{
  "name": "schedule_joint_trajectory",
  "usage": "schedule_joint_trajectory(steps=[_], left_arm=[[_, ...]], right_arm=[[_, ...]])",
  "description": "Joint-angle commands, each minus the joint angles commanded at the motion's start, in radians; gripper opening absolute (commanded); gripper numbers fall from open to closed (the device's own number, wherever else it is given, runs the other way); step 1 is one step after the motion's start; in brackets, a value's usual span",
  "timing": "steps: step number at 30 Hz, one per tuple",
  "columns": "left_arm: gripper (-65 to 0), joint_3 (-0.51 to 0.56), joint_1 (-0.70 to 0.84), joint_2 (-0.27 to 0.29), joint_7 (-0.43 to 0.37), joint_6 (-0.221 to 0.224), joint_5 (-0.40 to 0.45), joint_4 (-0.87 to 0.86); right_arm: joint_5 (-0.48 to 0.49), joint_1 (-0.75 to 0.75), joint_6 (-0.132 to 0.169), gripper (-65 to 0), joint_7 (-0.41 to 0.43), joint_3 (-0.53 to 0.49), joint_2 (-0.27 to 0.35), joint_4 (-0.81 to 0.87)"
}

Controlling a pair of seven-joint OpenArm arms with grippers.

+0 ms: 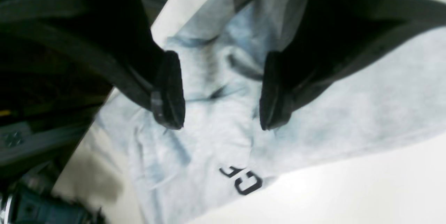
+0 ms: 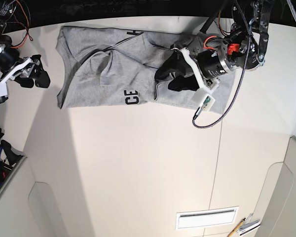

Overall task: Fold the T-shirt properly
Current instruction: 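Grasp the folded shirt's end with the left gripper and fold it toward the right gripper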

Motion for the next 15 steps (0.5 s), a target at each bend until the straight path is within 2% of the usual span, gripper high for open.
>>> schedule_joint_trajectory(steps=[4, 8, 12, 15], left_arm=[[-27.6, 0.000, -0.012, 0.027, 0.000, 0.000, 0.000, 0.000], [-27.6, 0.000, -0.013, 0.026, 0.001, 0.000, 0.001, 0.000], [-27.6, 0.000, -0.013, 0.026, 0.002, -0.009, 0.001, 0.002], [-27.6, 0.000, -0.013, 0.026, 0.003, -0.019, 0.002, 0.002]], right_arm=[[0.093, -0.003, 0.033, -23.6, -0.024, -0.013, 0.000, -0.140], [0.113, -0.003, 0.047, -23.6, -0.026, -0.097, 0.000, -0.244], [0.163, 0.003, 0.047, -23.6, -0.043, -0.180, -0.010, -0.261], [0.167, 0.003, 0.048, -23.6, -0.044, -0.191, -0.029, -0.261]])
